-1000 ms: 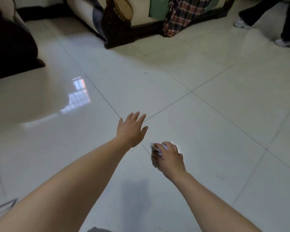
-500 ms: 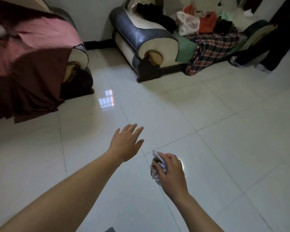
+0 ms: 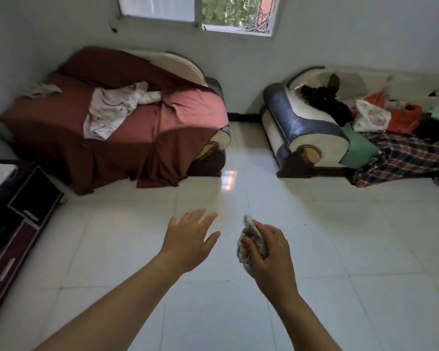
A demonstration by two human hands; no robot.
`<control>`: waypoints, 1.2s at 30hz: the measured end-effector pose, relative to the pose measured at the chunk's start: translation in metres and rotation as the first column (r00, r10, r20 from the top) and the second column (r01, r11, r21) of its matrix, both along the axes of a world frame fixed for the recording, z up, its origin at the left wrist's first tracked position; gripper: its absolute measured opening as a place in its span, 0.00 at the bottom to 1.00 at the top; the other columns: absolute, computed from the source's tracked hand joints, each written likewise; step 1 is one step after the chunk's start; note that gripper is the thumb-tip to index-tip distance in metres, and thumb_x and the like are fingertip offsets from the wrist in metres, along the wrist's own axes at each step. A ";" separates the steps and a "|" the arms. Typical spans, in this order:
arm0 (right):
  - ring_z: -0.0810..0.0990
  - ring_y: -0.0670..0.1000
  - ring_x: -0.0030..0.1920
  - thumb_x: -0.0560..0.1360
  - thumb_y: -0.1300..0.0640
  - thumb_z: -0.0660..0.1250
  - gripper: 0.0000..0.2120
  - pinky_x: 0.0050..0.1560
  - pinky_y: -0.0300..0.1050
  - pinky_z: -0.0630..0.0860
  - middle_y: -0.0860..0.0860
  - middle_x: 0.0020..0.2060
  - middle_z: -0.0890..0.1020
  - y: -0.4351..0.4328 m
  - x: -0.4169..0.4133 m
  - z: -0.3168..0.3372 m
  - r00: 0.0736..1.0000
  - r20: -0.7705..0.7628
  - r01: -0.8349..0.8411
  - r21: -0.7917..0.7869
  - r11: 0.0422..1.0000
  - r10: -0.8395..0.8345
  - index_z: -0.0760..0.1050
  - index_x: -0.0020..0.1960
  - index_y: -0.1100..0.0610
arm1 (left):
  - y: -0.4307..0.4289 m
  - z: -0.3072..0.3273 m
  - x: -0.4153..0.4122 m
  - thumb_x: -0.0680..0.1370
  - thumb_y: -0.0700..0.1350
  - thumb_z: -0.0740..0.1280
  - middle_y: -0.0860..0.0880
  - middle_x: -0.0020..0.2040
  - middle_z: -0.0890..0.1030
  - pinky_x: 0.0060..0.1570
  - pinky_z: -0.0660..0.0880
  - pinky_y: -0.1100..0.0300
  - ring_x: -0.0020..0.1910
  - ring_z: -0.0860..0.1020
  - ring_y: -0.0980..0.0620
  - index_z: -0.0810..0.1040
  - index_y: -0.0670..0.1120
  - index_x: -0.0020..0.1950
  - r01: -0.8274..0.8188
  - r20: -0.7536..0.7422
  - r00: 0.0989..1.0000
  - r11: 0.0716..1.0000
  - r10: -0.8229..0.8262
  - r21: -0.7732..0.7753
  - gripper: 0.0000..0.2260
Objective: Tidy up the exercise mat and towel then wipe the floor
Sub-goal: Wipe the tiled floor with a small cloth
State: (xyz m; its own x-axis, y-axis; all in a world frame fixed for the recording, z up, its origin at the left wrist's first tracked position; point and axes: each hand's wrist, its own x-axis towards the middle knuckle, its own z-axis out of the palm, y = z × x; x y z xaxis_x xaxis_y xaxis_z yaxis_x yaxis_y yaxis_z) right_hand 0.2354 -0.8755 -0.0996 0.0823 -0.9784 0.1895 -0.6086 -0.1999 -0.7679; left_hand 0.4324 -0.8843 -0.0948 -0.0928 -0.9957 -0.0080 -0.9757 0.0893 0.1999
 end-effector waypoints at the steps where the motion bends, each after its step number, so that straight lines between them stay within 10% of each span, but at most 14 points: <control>1: 0.73 0.43 0.54 0.75 0.52 0.66 0.15 0.53 0.34 0.70 0.43 0.52 0.75 -0.001 0.015 0.002 0.999 0.015 -0.038 -0.016 0.999 0.038 0.72 0.61 0.44 | 0.009 0.005 0.014 0.72 0.64 0.37 0.51 0.72 0.66 0.64 0.65 0.45 0.70 0.65 0.49 0.62 0.57 0.72 -0.048 0.004 0.999 0.999 0.048 -0.012 0.32; 14: 0.72 0.44 0.54 0.74 0.48 0.62 0.17 0.52 0.33 0.70 0.44 0.56 0.73 0.047 0.110 0.022 0.793 -0.037 -0.609 -0.103 0.787 0.609 0.72 0.63 0.47 | 0.181 0.036 0.083 0.78 0.62 0.46 0.54 0.74 0.62 0.70 0.59 0.49 0.73 0.60 0.55 0.60 0.57 0.73 -0.649 -0.041 0.759 0.760 0.650 0.036 0.24; 19: 0.73 0.47 0.54 0.75 0.47 0.61 0.16 0.52 0.40 0.72 0.44 0.53 0.74 0.072 0.100 0.015 0.711 -0.018 -0.701 -0.081 0.708 0.703 0.73 0.62 0.47 | 0.247 0.031 0.047 0.69 0.67 0.33 0.55 0.74 0.61 0.70 0.61 0.51 0.73 0.59 0.56 0.59 0.57 0.73 -0.782 -0.052 0.616 0.619 0.786 0.073 0.37; 24: 0.73 0.48 0.54 0.76 0.51 0.64 0.15 0.54 0.45 0.73 0.45 0.54 0.74 0.110 0.110 0.006 0.612 0.022 -0.789 -0.044 0.613 0.790 0.74 0.62 0.49 | 0.310 0.030 0.027 0.79 0.60 0.49 0.55 0.74 0.60 0.70 0.60 0.49 0.73 0.59 0.56 0.60 0.56 0.73 -0.879 -0.071 0.466 0.470 0.882 0.081 0.23; 36: 0.72 0.45 0.57 0.77 0.52 0.61 0.14 0.55 0.37 0.70 0.45 0.55 0.74 0.253 0.170 0.020 0.172 0.049 -0.985 0.006 0.172 0.984 0.73 0.62 0.49 | 0.501 0.030 -0.001 0.80 0.58 0.52 0.53 0.73 0.65 0.68 0.66 0.52 0.71 0.64 0.54 0.65 0.52 0.72 -0.999 -0.156 0.023 0.028 0.988 0.028 0.22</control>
State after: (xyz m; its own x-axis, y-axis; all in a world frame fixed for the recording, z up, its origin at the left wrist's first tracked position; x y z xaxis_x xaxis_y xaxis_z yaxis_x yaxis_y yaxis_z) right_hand 0.4055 -0.6228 -0.0794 0.9774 -0.0970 0.1876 0.0941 -0.5951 -0.7981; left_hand 0.4315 -0.3836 -0.0648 0.9924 -0.1208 -0.0216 -0.1055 -0.9301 0.3517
